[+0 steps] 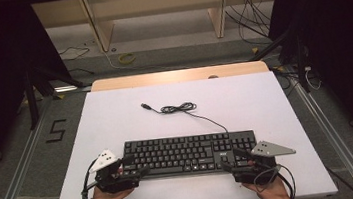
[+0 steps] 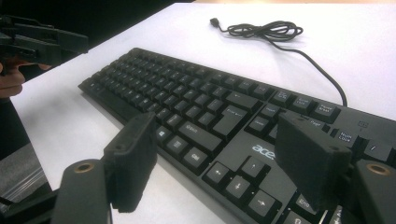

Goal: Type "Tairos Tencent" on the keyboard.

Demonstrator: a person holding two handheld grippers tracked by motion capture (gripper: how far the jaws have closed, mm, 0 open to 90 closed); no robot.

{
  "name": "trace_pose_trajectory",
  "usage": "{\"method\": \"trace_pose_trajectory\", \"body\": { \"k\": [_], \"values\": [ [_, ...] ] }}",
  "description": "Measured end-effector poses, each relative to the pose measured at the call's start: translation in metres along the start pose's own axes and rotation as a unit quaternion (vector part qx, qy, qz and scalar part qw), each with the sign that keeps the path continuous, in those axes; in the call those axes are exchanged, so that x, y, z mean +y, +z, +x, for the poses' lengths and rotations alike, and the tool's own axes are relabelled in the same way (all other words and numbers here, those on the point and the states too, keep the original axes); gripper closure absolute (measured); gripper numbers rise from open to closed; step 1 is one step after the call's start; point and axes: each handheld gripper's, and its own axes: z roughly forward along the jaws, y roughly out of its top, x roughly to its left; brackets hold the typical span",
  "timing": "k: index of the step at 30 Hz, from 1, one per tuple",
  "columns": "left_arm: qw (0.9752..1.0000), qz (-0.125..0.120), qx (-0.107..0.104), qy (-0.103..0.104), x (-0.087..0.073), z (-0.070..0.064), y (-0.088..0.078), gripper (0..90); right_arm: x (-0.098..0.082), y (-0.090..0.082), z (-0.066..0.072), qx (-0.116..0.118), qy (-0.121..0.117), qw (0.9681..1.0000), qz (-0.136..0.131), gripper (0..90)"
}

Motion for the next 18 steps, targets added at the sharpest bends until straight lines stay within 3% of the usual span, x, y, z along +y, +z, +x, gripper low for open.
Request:
{"method": "trace_pose_trajectory", "body": {
  "k": [11, 18],
  "values": [
    [1.0000, 0.000, 0.002, -0.001, 0.000, 0.000, 0.000, 22.6, 0.001, 0.002, 0.002, 0.003, 0.000, 1.0000, 0.001, 30.8],
    [1.0000, -0.001, 0.004, -0.003, 0.000, 0.002, 0.000, 22.6, 0.006, 0.013, 0.006, 0.009, -0.002, 0.9999, 0.008, 31.0]
  ]
}}
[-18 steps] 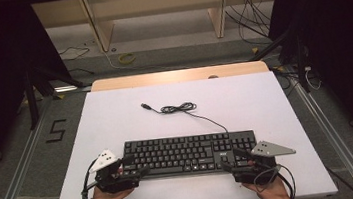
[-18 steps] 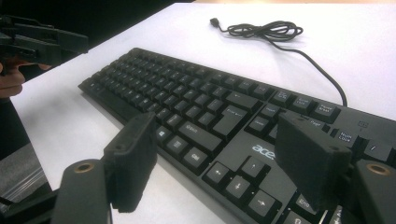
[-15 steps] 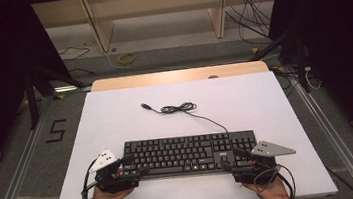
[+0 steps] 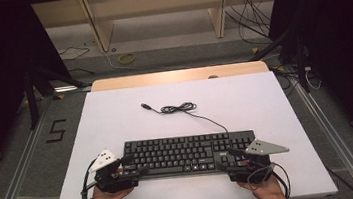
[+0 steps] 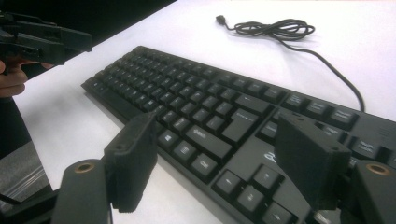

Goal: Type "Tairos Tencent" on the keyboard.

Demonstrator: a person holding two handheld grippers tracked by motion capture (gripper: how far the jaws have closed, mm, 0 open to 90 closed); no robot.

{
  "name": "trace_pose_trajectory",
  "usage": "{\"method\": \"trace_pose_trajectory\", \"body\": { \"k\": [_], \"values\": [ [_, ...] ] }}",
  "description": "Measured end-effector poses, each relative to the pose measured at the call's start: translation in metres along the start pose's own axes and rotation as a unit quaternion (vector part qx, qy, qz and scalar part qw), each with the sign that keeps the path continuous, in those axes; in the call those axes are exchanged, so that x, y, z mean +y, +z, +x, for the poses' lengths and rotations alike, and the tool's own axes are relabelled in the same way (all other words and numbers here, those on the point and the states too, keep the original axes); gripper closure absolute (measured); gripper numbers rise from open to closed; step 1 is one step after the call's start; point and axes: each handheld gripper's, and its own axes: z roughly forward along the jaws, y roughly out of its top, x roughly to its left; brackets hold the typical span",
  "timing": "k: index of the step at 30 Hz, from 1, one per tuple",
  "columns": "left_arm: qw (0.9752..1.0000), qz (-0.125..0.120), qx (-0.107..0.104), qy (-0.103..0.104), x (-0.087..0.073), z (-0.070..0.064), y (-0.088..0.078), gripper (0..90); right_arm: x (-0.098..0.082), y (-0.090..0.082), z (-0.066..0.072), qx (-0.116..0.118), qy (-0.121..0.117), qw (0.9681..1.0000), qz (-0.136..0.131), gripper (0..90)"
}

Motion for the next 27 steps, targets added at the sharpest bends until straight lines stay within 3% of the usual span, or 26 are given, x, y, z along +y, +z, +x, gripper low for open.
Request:
{"method": "trace_pose_trajectory", "body": {
  "k": [12, 27],
  "values": [
    [0.9998, 0.006, 0.015, -0.010, 0.000, 0.006, -0.001, 22.8, 0.014, 0.028, 0.009, 0.016, -0.014, 0.9996, 0.021, 31.8],
    [0.9976, 0.028, 0.059, -0.021, -0.002, 0.014, -0.004, 31.4, 0.037, 0.073, 0.025, 0.040, -0.027, 0.9978, 0.046, 40.4]
  ]
}}
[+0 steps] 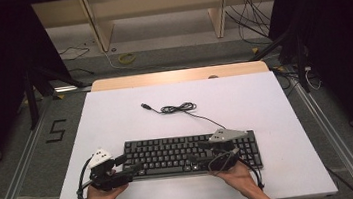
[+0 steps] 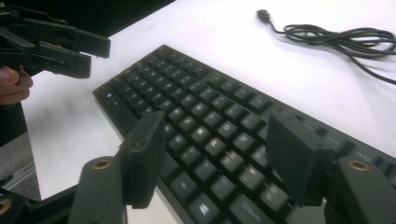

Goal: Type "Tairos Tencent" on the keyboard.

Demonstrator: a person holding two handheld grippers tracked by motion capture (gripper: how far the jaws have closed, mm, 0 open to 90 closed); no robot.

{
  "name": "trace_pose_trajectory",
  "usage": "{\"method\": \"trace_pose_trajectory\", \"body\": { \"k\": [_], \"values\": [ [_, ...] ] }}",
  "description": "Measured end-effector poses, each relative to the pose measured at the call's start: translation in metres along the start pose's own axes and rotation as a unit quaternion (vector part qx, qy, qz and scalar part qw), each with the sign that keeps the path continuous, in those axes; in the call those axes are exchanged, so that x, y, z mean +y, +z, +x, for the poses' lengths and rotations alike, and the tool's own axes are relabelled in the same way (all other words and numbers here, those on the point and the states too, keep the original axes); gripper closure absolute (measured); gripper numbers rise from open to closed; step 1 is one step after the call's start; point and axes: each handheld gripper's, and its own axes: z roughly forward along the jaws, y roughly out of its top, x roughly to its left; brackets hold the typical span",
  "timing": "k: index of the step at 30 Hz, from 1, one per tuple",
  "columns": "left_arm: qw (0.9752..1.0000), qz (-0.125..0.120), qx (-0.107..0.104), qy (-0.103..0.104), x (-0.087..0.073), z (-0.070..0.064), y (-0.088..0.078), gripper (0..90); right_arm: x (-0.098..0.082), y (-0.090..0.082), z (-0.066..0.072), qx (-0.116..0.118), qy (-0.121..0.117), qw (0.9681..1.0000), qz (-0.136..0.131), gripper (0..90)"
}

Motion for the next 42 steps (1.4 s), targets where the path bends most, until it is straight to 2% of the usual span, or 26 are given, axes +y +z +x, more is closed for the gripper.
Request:
{"method": "trace_pose_trajectory", "body": {
  "k": [4, 5, 6, 7, 11, 18, 20, 25, 26, 27, 28, 29, 36, 42],
  "values": [
    [1.0000, 0.003, 0.004, 0.000, 0.000, 0.001, 0.000, 33.4, 0.003, 0.006, 0.002, 0.000, -0.004, 1.0000, 0.005, 41.8],
    [0.9999, 0.008, 0.012, -0.002, -0.001, 0.003, 0.000, 33.4, 0.003, 0.006, 0.002, 0.000, -0.004, 1.0000, 0.005, 41.8],
    [0.9998, 0.009, 0.015, -0.003, -0.001, 0.004, -0.001, 37.6, 0.007, 0.014, 0.005, 0.003, -0.006, 0.9999, 0.008, 45.4],
    [0.9998, 0.009, 0.015, -0.003, -0.001, 0.004, -0.001, 40.1, 0.007, 0.014, 0.005, 0.003, -0.006, 0.9999, 0.008, 45.4],
    [0.9997, 0.016, 0.017, -0.002, -0.001, 0.005, -0.001, 43.1, 0.011, 0.021, 0.007, 0.006, -0.008, 0.9999, 0.012, 48.8],
    [0.9996, 0.022, 0.020, -0.001, -0.002, 0.005, -0.001, 57.7, 0.016, 0.033, 0.010, 0.009, -0.008, 0.9997, 0.022, 56.1],
    [0.9996, 0.022, 0.020, -0.001, -0.002, 0.005, -0.001, 57.7, 0.017, 0.036, 0.011, 0.009, -0.008, 0.9996, 0.026, 59.7],
    [0.9996, 0.022, 0.020, -0.001, -0.002, 0.005, -0.001, 57.7, 0.017, 0.036, 0.011, 0.009, -0.008, 0.9996, 0.026, 59.7],
    [0.9982, 0.048, 0.035, 0.004, -0.004, 0.009, -0.001, 57.7, 0.017, 0.036, 0.011, 0.009, -0.008, 0.9996, 0.026, 59.7],
    [0.9982, 0.048, 0.035, 0.004, -0.004, 0.009, -0.001, 88.8, 0.017, 0.036, 0.011, 0.009, -0.008, 0.9996, 0.026, 59.7],
    [0.9982, 0.048, 0.035, 0.004, -0.004, 0.009, -0.001, 88.8, 0.034, 0.071, 0.023, 0.019, -0.008, 0.9987, 0.046, 59.7],
    [0.9982, 0.048, 0.035, 0.004, -0.004, 0.009, -0.001, 88.8, 0.034, 0.071, 0.023, 0.019, -0.008, 0.9987, 0.046, 89.1],
    [0.9982, 0.048, 0.035, 0.003, -0.004, 0.010, -0.001, 88.8, 0.034, 0.071, 0.023, 0.019, -0.008, 0.9987, 0.046, 89.1],
    [0.9978, 0.056, 0.035, 0.003, -0.004, 0.010, 0.000, 88.8, 0.035, 0.083, 0.026, 0.011, -0.011, 0.9982, 0.057, 90.0]
  ]
}}
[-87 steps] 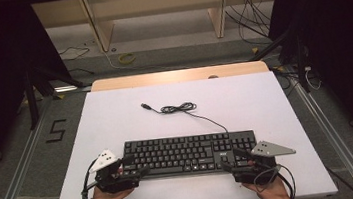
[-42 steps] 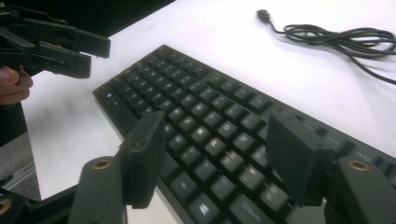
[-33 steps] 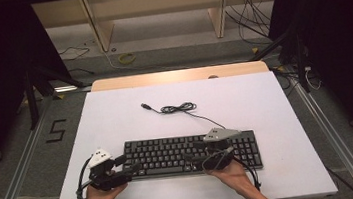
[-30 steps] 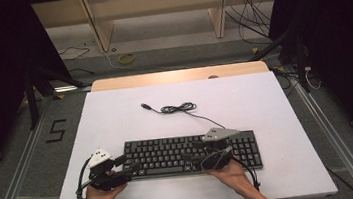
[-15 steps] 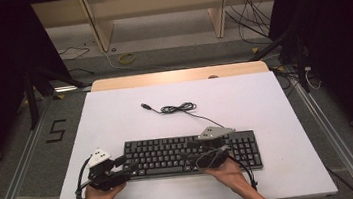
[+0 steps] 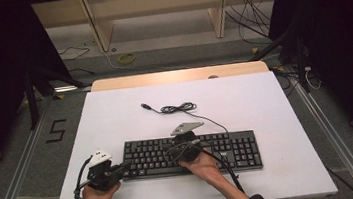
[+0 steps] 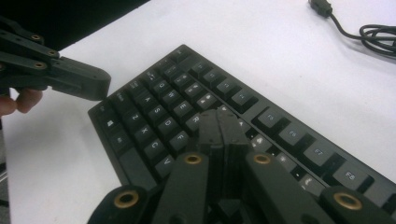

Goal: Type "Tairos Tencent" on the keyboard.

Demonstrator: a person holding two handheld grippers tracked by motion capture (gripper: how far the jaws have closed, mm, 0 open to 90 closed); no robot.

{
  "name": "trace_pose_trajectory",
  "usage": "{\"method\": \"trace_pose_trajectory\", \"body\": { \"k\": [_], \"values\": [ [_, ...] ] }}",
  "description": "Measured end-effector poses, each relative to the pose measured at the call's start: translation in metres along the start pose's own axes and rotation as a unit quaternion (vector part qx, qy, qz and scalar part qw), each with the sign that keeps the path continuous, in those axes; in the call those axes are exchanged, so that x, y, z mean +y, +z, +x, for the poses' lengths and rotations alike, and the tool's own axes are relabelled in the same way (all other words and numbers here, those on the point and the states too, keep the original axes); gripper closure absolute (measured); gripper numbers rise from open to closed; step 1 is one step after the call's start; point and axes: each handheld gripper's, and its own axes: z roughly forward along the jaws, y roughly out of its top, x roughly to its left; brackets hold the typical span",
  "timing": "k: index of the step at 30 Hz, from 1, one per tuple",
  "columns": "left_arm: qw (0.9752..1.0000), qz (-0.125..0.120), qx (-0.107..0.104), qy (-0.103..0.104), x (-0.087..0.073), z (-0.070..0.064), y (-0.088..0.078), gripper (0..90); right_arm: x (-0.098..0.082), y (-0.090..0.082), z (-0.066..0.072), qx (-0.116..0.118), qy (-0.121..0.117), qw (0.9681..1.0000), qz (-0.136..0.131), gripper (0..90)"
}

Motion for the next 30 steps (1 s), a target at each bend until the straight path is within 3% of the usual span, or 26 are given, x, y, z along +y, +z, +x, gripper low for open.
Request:
{"method": "trace_pose_trajectory", "body": {
  "k": [11, 30],
  "values": [
    [0.9999, 0.011, 0.001, -0.002, 0.000, 0.002, 0.003, 88.9, 0.002, 0.021, 0.002, -0.010, 0.000, 0.9997, 0.022, 90.0],
    [0.9997, 0.023, 0.001, -0.003, -0.001, 0.004, 0.005, 88.9, 0.004, 0.031, 0.003, -0.013, 0.003, 0.9993, 0.035, 90.0]
  ]
}}
